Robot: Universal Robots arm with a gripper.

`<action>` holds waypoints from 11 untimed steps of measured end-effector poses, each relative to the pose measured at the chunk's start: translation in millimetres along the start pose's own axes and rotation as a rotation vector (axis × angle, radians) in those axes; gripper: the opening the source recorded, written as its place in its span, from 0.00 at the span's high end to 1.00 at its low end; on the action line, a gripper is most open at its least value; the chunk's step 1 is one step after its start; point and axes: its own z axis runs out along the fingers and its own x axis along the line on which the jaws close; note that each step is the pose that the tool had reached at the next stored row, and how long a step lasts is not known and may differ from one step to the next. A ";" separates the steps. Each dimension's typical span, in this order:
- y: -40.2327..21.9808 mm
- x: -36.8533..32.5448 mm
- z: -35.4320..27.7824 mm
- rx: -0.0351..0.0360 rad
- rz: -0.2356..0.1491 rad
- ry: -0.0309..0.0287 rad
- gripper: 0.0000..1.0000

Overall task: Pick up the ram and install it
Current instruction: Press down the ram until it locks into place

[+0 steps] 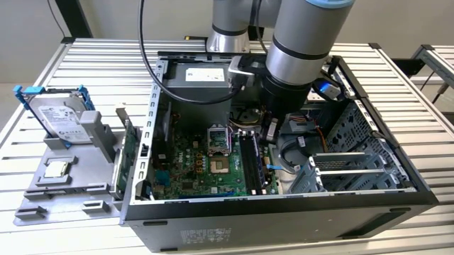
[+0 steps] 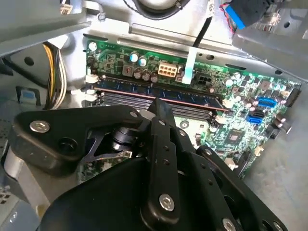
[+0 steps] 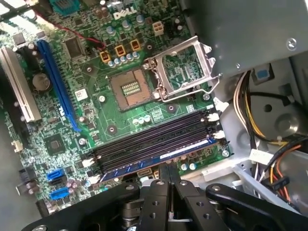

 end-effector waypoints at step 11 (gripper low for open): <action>7.7 2.8 1.0 0.0003 -0.098 0.0022 1.00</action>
